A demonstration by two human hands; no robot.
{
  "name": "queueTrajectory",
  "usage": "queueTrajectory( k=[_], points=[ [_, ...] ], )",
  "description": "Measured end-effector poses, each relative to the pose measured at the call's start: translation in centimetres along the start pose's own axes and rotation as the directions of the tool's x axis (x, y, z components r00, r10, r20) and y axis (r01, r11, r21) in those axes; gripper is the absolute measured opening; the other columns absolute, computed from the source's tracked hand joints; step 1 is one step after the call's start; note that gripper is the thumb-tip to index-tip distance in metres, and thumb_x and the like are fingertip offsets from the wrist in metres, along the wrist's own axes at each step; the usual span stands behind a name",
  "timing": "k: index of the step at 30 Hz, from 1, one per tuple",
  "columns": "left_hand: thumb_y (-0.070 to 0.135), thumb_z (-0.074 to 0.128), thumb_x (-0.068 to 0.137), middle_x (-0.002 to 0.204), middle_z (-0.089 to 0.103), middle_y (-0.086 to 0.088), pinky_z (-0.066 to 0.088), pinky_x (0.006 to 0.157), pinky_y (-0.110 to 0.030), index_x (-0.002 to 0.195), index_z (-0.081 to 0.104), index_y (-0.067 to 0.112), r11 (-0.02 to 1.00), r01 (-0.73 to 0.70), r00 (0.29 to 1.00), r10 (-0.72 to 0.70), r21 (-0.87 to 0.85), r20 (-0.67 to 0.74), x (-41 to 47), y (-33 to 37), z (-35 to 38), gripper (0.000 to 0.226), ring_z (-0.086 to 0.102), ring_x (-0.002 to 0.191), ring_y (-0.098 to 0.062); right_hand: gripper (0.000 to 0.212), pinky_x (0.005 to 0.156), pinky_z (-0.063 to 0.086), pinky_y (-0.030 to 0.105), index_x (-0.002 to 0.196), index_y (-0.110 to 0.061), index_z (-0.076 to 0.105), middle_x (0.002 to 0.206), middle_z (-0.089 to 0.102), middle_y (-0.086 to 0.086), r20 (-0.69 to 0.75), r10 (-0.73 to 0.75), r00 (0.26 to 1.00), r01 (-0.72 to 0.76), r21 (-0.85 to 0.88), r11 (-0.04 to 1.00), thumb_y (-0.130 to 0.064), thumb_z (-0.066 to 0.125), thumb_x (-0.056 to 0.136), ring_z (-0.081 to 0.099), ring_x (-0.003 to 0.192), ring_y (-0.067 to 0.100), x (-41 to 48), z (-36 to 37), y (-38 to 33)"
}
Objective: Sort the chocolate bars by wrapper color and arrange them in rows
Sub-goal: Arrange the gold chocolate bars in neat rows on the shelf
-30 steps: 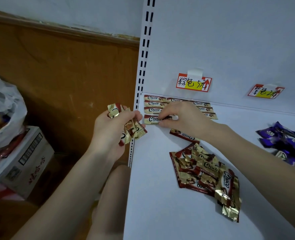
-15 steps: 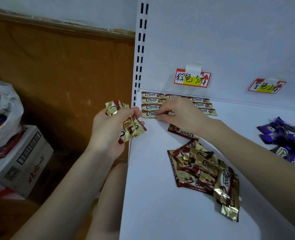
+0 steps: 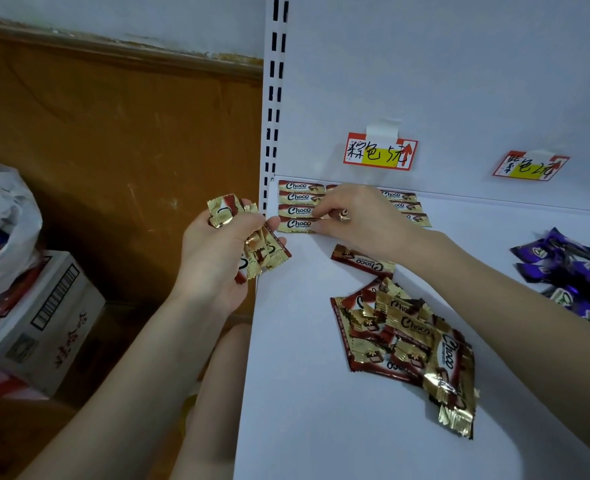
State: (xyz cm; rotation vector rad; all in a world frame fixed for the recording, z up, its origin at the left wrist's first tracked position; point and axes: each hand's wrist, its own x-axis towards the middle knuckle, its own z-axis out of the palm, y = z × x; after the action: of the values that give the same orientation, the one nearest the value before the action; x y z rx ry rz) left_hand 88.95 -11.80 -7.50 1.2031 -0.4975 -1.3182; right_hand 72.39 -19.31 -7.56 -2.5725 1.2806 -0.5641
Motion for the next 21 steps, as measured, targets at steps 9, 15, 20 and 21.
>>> queueTrajectory(
  k=[9,15,20,21],
  points=[
    [0.003,0.065,0.084,0.071,0.072,0.003,0.055,0.053,-0.022,0.089,0.061,0.018,0.992,-0.038,0.998,0.044,-0.118,0.051,-0.9,0.3,2.0,0.017,0.070,0.062,-0.011,0.007,0.063,0.047,0.010,0.080,-0.018,0.065,0.075,0.065,-0.010,-0.005,0.182,0.983,-0.157,0.489,0.858,-0.023,0.064,0.085,0.062,0.070,0.000,-1.6,-3.3,-3.4],
    [-0.001,0.064,0.084,0.074,0.073,-0.004,0.058,0.056,-0.026,0.084,0.061,0.014,0.991,-0.061,0.994,0.072,-0.122,0.084,-1.5,0.2,2.9,0.015,0.071,0.064,-0.016,0.011,0.056,0.045,0.009,0.082,-0.021,0.063,0.078,0.067,-0.008,0.033,0.196,0.980,-0.181,0.545,0.818,-0.012,0.061,0.086,0.059,0.063,-0.007,-2.7,-3.9,-3.6],
    [0.005,0.069,0.082,0.078,0.072,-0.006,0.056,0.056,-0.025,0.088,0.062,0.011,0.995,-0.090,0.983,0.095,-0.037,0.154,-1.7,0.0,2.8,0.011,0.070,0.064,-0.014,0.015,0.058,0.045,0.011,0.083,-0.021,0.065,0.079,0.066,-0.006,0.014,0.167,0.986,-0.151,0.504,0.850,-0.009,0.059,0.088,0.056,0.063,-0.005,-3.2,-4.7,-2.4],
    [0.006,0.068,0.082,0.075,0.072,-0.006,0.057,0.056,-0.026,0.088,0.062,0.011,0.995,-0.095,0.980,0.097,-0.024,0.174,-1.7,-0.1,2.9,0.010,0.069,0.063,-0.014,0.014,0.061,0.045,0.011,0.085,-0.020,0.066,0.079,0.065,-0.006,-0.038,0.142,0.989,-0.110,0.456,0.883,-0.009,0.059,0.088,0.056,0.065,-0.004,-3.4,-4.6,-2.2]
  ],
)
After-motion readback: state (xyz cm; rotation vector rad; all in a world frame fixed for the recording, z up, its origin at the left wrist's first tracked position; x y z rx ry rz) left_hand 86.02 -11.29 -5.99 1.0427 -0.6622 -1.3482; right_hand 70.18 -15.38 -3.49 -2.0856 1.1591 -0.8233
